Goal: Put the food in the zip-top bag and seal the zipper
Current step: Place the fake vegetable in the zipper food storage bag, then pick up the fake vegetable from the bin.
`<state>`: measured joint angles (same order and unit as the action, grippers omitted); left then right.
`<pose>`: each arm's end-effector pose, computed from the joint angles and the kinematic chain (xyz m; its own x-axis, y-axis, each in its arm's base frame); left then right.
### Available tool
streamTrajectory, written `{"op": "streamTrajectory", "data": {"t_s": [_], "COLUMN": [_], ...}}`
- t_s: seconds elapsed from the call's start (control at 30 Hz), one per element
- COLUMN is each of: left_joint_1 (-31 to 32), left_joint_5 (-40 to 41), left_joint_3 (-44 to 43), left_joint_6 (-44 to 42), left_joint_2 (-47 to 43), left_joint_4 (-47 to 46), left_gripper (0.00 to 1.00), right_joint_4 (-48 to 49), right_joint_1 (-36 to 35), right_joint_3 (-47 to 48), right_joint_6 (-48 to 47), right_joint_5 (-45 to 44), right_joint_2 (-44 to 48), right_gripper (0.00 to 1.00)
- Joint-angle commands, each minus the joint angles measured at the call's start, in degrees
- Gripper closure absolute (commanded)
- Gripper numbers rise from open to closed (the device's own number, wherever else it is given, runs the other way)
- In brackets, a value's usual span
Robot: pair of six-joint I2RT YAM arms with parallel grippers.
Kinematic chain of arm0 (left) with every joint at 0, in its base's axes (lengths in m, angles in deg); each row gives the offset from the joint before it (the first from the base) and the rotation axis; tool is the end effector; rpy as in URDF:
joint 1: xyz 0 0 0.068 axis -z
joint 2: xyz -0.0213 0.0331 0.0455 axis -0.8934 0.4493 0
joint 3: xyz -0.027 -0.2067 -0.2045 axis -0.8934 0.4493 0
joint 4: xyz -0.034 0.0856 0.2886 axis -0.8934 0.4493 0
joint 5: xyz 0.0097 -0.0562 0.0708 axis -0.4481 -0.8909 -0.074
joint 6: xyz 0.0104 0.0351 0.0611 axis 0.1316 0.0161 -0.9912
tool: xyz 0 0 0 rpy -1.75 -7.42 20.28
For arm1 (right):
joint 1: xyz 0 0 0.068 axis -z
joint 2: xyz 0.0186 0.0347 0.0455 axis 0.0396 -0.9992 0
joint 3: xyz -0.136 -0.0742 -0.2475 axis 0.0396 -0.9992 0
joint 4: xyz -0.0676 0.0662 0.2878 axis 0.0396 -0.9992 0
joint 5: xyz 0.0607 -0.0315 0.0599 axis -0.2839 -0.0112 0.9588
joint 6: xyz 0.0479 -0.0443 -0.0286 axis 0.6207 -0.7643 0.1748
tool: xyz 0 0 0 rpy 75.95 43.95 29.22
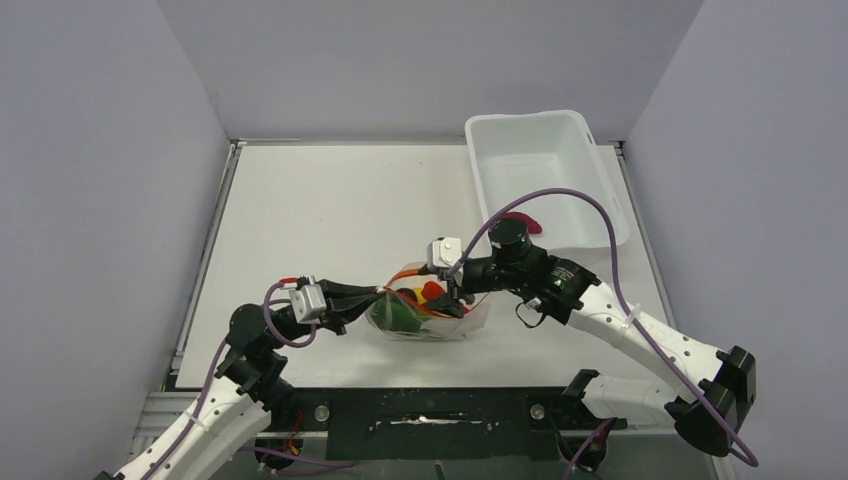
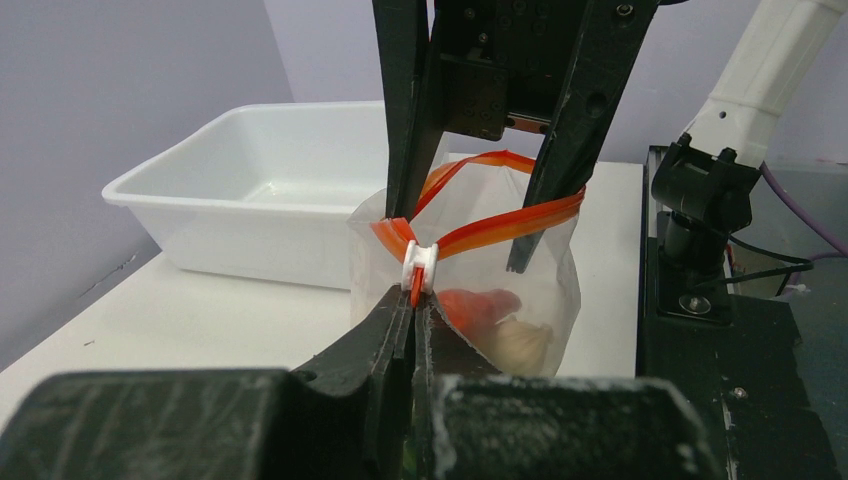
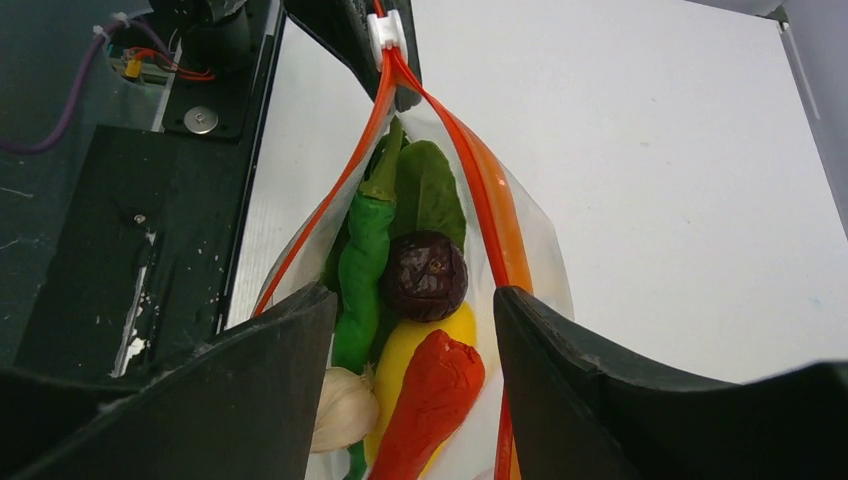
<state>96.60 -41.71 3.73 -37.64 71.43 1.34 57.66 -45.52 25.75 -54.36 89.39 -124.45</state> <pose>0.1270 -0.1239 0.2868 0.1704 -0.2014 -0.9646 0.9280 0.3619 0.0884 0.1740 0.2450 0.3386 0.1065 -0.3320 -0.9372 -0.9936 -0.0011 -0.1126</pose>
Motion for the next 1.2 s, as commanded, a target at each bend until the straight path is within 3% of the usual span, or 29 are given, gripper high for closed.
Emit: {"op": "streamTrajectory", "data": {"t_s": [0.0, 0.5, 0.73, 0.97, 1.17], "left_joint_1": [0.2, 0.1, 0.2, 0.1, 0.1], "left_joint_5": [-0.4, -1.6, -2.8, -3.1, -4.6], "left_joint_3": [-0.4, 1.0, 1.1, 1.4, 2.9], "left_joint_6": [-1.0, -5.2, -6.8, -7.4, -6.7], "left_joint_2": [-1.1, -3.0, -3.0, -3.1, -3.3], "left_joint_4": [-1.8, 3.5, 4.7, 4.6, 2.0], "left_gripper": [1.0, 1.0, 1.0, 1.0, 1.0], "right_joint_4": [2.8, 8.0, 1.1, -5.5, -9.6], "right_joint_1": [-0.5, 2.3, 12.3, 19.5, 25.5], "right_joint_3": [3.0, 8.3, 12.5, 15.5, 18.2], "right_joint_6": [1.0, 22.3, 30.6, 32.0, 31.6], "right_joint_5": [-2.3, -28.5, -37.7, -43.9, -43.2], "right_joint_2": [1.8, 3.8, 1.4, -3.0, -10.3], "right_gripper": [0.4, 0.32, 0.32, 0.32, 0.32]}}
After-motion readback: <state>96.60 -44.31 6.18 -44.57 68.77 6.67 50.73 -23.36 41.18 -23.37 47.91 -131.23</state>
